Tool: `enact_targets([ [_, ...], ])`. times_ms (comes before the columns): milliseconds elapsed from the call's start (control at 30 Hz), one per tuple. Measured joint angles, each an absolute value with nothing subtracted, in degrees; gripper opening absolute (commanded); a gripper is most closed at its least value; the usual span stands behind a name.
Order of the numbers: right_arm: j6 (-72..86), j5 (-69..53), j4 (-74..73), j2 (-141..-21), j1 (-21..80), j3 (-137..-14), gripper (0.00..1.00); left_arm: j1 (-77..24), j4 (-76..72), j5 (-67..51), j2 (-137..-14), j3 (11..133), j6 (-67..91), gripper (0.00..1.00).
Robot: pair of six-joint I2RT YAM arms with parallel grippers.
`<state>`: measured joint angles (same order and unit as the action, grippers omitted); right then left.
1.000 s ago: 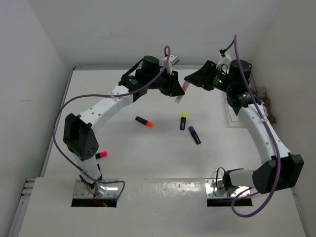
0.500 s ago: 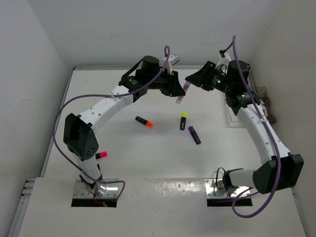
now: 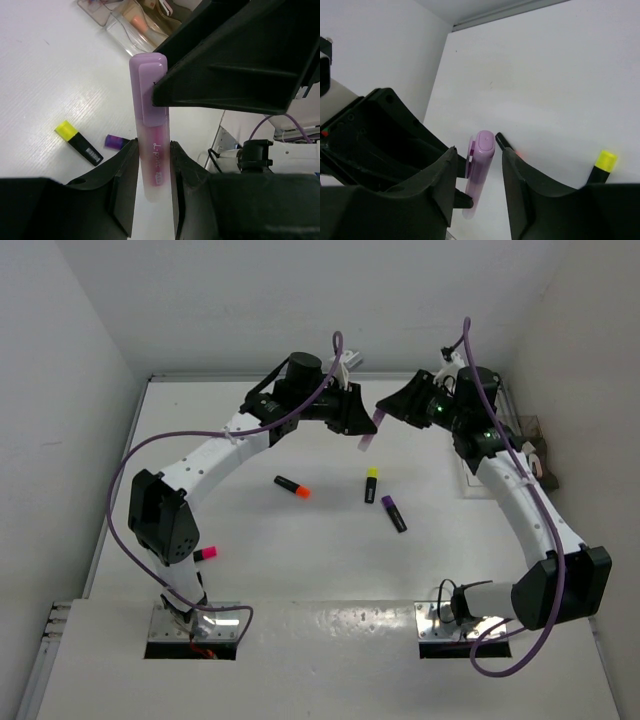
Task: Sort the stationery into containers
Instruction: Pass the stationery from the left arm to the right, then place the stationery into the container
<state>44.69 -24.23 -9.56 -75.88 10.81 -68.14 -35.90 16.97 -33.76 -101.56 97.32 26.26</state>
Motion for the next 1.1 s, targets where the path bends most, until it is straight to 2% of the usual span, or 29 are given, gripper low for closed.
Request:
enact_targets([
  [67, 45.1, -24.3, -9.1, -75.9, 11.1, -67.8, 0.33, -35.7, 17.0, -34.0, -101.6, 97.3, 26.5, 0.00],
  [333, 46.5, -24.7, -8.2, -75.9, 12.5, -66.0, 0.31, -35.4, 16.3, -34.5, -101.6, 97.3, 28.2, 0.00],
  [467, 46.8, -24.8, -7.6, -75.9, 13.0, -65.8, 0.14, -35.3, 16.0, -34.6, -101.6, 97.3, 29.0, 0.00],
  [500, 47.0, -24.8, -7.6, -75.9, 13.1, -65.8, 0.07, -35.3, 16.0, -34.6, -101.6, 97.3, 29.0, 0.14],
  [533, 47.0, -24.8, -7.5, -75.9, 13.1, -65.8, 0.04, -35.3, 15.9, -34.6, -101.6, 97.3, 29.1, 0.27],
  [567, 46.9, -24.7, -7.5, -75.9, 13.1, -65.8, 0.03, -35.3, 15.9, -34.6, -101.6, 97.3, 29.1, 0.59],
  [633, 46.2, -24.6, -7.8, -75.9, 13.0, -65.8, 0.00, -35.3, 15.6, -34.8, -101.6, 97.3, 28.9, 1.00],
  [767, 41.2, -25.7, -12.5, -76.0, 10.2, -67.2, 0.00, -34.7, 16.4, -34.1, -101.6, 97.3, 27.2, 1.00],
  [867, 33.0, -25.5, -21.6, -78.1, 4.5, -74.0, 0.00, -32.7, 19.0, -33.3, -101.4, 97.3, 22.4, 1.00],
  [1100, 1.1, -16.8, -40.0, -85.8, -9.8, -89.6, 0.00, -25.7, 27.2, -32.0, -100.9, 97.2, 9.0, 1.00],
])
